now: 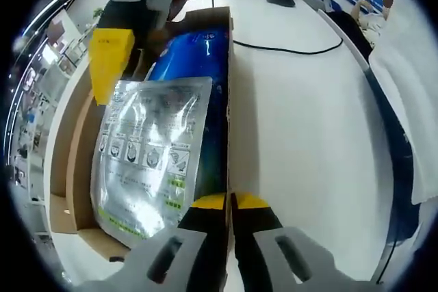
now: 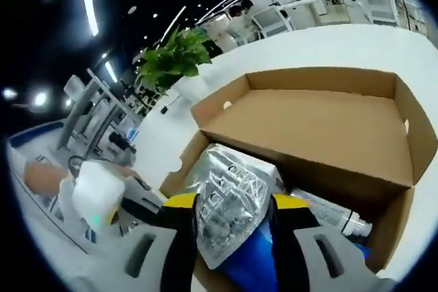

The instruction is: Operate the shoe box by opening the lid, removing the specified soft item, and placing it in the target area until the item is outside and the box remains undamaged.

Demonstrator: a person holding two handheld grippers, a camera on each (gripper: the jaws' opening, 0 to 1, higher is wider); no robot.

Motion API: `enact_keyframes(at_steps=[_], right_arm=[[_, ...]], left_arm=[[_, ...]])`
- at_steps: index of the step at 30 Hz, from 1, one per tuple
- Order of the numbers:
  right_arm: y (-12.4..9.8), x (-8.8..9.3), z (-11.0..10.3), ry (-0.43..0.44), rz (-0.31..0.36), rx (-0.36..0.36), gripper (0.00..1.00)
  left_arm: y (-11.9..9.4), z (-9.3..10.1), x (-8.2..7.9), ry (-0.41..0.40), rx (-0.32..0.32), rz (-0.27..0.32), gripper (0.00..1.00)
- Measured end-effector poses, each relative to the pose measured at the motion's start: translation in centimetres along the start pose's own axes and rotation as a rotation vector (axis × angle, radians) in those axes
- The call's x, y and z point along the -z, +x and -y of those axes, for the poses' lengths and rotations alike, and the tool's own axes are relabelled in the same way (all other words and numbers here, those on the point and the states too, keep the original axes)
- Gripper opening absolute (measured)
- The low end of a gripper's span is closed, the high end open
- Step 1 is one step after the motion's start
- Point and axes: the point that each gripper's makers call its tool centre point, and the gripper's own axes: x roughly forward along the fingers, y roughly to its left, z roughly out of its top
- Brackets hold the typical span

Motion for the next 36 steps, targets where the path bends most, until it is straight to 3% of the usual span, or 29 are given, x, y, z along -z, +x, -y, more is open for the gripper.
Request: enact_keyframes(at_steps=[5,14,17,20,23,29,34,36], right_arm=[[-0.4,-0.8,-1.0,0.038,0.049,-0.062,0.42],[0.1,0.1,-1.4,0.058,0.019,-0.08,0.44],[-0.4,-0.4,-2.6,0.067,0.05,-0.114,0.44],[-0.5,-0.4,-2.4,0.064,0.045,-0.113,0.41],[-0.5,0.1,-2.8,0.035,0.034,-0.094,0.36],[-2.0,-1.0,-5.7,0.02,0.056,-0.188,0.34],[-1.6,-0.1,-5.8,-0.139,-0.015,-0.169,0.36],[-1.5,-0.3,-6.0,-0.139,-0.018,-0.178,0.39]], left_arm=[[0.0,0.0,0.0,0.007,0.0,-0.001,0.01],[0.0,0.0,0.0,0.009,0.001,-0.004,0.01],[0.1,0.0,0.0,0.009,0.001,-0.004,0.01],[0.0,0.0,-0.1,0.008,0.004,-0.005,0.01],[0.0,0.0,0.0,0.009,0.004,-0.007,0.01],[0.0,0.0,0.0,0.012,0.004,-0.009,0.01],[0.0,0.1,0.0,0.014,0.002,-0.013,0.01],[0.0,0.1,0.0,0.015,-0.001,-0.013,0.01]])
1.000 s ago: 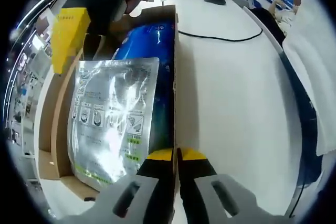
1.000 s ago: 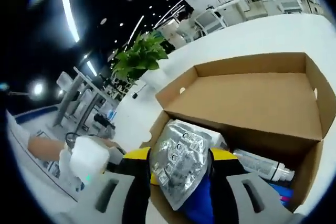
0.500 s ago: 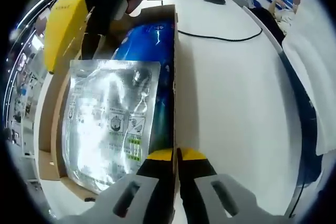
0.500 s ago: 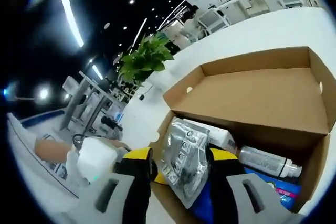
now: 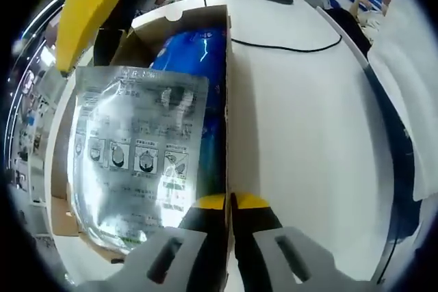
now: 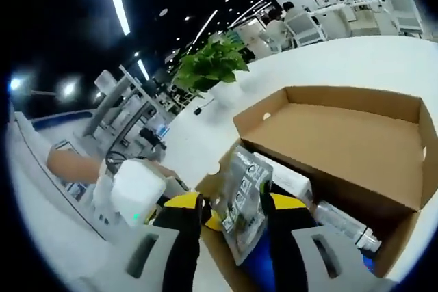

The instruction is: Operate the shoe box by opening the lid, removing the specified soft item, and placing it in the target area until the item is outside and the box remains undamaged.

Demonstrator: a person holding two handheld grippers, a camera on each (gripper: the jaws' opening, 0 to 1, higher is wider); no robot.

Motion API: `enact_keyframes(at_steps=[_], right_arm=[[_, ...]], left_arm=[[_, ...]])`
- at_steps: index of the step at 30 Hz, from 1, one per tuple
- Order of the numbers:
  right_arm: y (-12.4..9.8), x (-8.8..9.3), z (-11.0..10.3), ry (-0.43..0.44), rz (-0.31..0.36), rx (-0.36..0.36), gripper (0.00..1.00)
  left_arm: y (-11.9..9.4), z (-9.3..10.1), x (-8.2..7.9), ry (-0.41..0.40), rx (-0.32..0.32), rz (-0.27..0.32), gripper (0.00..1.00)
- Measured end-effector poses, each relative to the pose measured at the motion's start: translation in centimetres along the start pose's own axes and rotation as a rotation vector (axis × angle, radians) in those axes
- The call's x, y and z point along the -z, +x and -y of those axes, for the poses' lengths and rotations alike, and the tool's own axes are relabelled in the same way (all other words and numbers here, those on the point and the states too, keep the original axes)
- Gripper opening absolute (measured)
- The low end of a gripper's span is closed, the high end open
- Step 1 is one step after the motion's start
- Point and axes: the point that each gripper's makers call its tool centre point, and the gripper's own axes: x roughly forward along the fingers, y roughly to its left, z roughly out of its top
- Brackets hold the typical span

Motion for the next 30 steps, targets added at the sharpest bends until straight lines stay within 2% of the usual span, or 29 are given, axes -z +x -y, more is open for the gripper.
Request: enact_keyframes(at_steps=[5,8,10,14,21,25,28,30], right_arm=[[-0.1,-0.4,0.3,0.011,0.005,-0.035,0.36],[-0.6,-0.8,-0.1,0.01,0.017,-0.093,0.3],[-0.6,-1.0,0.1,0.004,0.006,-0.096,0.27],[0.0,-0.2,1.2,-0.03,-0.049,-0.063,0.3],[1.1,1.3,3.4,-0.005,-0.102,-0.014,0.36],[1.6,2.0,4.2,0.041,-0.102,-0.014,0.38],[1.6,2.1,4.5,0.099,-0.077,-0.026,0.37],[1.8,2.8,4.5,0.129,-0.091,-0.036,0.34]], left_arm=[[0.0,-0.1,0.1,0.004,-0.003,0.001,0.01],[0.0,-0.1,0.1,0.004,-0.004,0.001,0.01],[0.0,-0.1,0.0,0.004,-0.004,0.001,0.01],[0.0,-0.1,0.0,0.003,0.001,0.0,0.01],[0.1,-0.1,0.0,0.002,0.003,0.001,0.01],[0.1,-0.1,0.0,0.002,0.003,0.002,0.01],[0.1,-0.1,0.0,0.001,0.004,0.003,0.01],[0.1,-0.1,0.0,-0.001,0.005,0.002,0.01]])
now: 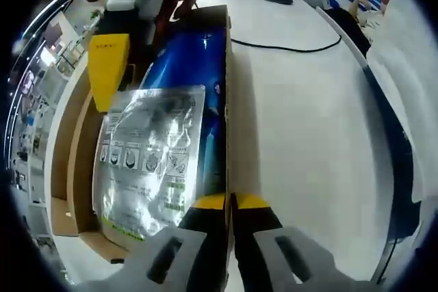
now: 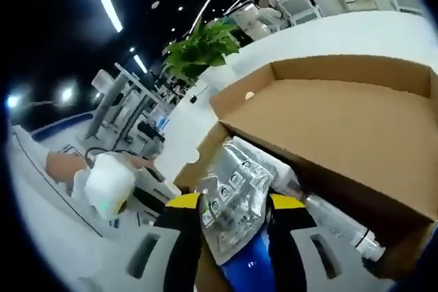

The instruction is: Operate the shoe box by opening the lid, removing the specified soft item, and placing it in the target area until the item is outside and the box remains undamaged.

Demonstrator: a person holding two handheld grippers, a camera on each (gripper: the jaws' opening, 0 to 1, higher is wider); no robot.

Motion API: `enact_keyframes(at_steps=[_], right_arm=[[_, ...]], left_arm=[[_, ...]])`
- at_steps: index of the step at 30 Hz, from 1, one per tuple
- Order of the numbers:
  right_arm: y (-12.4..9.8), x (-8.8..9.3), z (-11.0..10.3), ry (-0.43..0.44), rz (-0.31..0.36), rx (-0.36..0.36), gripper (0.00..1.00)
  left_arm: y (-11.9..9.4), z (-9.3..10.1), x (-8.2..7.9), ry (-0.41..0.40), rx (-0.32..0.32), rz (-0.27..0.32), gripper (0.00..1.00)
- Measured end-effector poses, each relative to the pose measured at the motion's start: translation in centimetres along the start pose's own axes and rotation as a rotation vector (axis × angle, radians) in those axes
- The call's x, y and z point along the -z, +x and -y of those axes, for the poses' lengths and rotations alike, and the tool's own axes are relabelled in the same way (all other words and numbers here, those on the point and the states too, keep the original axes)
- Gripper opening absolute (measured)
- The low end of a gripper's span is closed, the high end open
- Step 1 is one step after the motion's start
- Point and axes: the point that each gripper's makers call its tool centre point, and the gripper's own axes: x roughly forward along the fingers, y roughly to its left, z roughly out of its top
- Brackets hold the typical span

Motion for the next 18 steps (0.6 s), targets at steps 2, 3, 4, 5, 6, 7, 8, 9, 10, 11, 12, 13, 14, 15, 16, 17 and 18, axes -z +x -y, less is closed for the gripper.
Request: enact_keyframes(at_steps=[2,3,4,5,6,7,8,9,10,11,12,13,14,15,16,17,18], right_arm=[[0.4,0.6,0.1,0.012,-0.006,-0.004,0.32],[0.5,0.7,0.1,0.017,-0.006,-0.009,0.32],[0.5,0.5,0.0,0.027,0.021,-0.012,0.31],[0.4,0.5,-0.1,0.033,0.024,-0.013,0.31],[0.4,0.5,-0.3,0.039,0.027,-0.016,0.32],[0.3,0.6,-0.3,0.038,0.03,-0.018,0.31],[0.3,0.6,-0.4,0.037,0.031,-0.018,0.31],[0.3,0.6,-0.4,0.038,0.032,-0.019,0.31],[0.2,0.6,-0.5,0.047,0.03,-0.021,0.3],[0.0,0.5,-0.8,0.043,0.028,-0.022,0.3],[-0.2,0.3,-0.8,0.021,0.028,-0.023,0.29],[-0.4,0.1,-1.1,0.003,0.031,-0.028,0.29],[-0.5,0.0,-1.3,0.004,0.032,-0.033,0.29],[-0.5,-0.1,-1.3,0.005,0.034,-0.036,0.29],[-0.6,-0.3,-1.5,0.005,0.043,-0.049,0.29],[-0.6,-0.5,-1.7,0.01,0.051,-0.059,0.28],[-0.6,-0.7,-1.9,0.015,0.058,-0.068,0.28]], left_arm=[[0.0,0.0,0.0,0.0,0.0,0.001,0.01],[0.0,0.0,0.0,-0.001,0.001,0.001,0.01],[0.0,0.0,0.0,-0.001,0.0,0.001,0.01],[0.0,0.0,0.0,0.0,0.0,0.002,0.01],[0.0,0.1,0.0,0.0,-0.001,0.002,0.01],[0.0,0.1,0.0,0.0,-0.001,0.002,0.01],[0.0,0.1,0.0,0.0,-0.001,0.001,0.01],[0.0,0.1,0.0,-0.001,0.0,0.001,0.01],[0.0,0.1,0.0,-0.001,0.0,0.002,0.01],[0.0,0.0,0.0,-0.001,0.001,0.002,0.01],[0.0,0.1,0.0,-0.001,0.0,0.002,0.01],[0.0,0.0,0.0,0.0,0.0,0.002,0.01],[0.0,0.1,0.0,0.0,-0.001,0.002,0.01],[0.0,0.0,0.0,0.0,-0.001,0.002,0.01],[-0.1,0.0,0.0,-0.001,0.0,0.002,0.01],[-0.1,0.0,0.0,-0.001,0.001,0.001,0.01],[-0.1,0.0,0.0,-0.001,0.001,0.0,0.01]])
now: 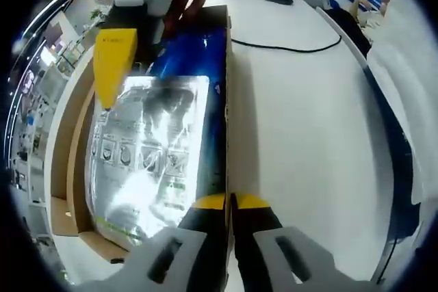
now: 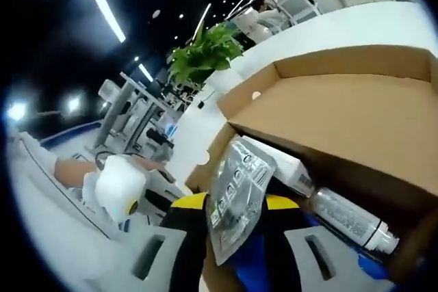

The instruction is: Operate the shoe box by opening the lid, removing the specified soft item, and placing it in the target area until the item is outside and the box remains undamaged.

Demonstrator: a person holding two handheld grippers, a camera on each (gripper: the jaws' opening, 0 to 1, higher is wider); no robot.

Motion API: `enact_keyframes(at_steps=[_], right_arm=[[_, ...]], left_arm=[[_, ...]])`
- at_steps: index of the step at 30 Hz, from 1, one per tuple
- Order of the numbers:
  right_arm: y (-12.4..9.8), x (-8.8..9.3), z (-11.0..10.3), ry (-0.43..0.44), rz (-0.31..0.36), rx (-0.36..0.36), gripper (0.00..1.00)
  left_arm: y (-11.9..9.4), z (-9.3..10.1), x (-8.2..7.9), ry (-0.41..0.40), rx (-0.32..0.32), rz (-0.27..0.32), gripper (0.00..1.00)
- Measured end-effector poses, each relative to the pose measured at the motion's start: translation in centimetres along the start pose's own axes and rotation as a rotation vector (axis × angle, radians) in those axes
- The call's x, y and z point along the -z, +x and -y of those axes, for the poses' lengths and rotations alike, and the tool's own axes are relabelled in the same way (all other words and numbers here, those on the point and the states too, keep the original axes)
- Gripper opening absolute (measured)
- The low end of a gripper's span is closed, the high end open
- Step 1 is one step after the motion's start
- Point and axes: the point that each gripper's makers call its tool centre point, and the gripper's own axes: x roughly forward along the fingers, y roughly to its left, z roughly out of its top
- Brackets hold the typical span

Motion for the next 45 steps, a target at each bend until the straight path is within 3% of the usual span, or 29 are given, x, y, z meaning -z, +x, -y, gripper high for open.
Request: enact_keyframes(at_steps=[4,23,36,45], right_arm=[[0.2,-0.4,-0.6,-0.011,0.01,-0.02,0.22],[4.8,0.9,-2.3,0.004,-0.041,-0.1,0.19],[4.9,1.3,0.5,-0.008,-0.067,-0.064,0.09],[5.2,1.2,0.4,0.011,-0.066,-0.067,0.02]], left_arm=[[0.0,0.0,0.0,0.004,-0.003,0.0,0.01],[0.0,0.0,0.0,0.001,0.0,0.0,0.01],[0.0,0.0,0.0,-0.001,0.001,0.002,0.01],[0.1,-0.1,0.1,-0.003,0.0,0.002,0.01]])
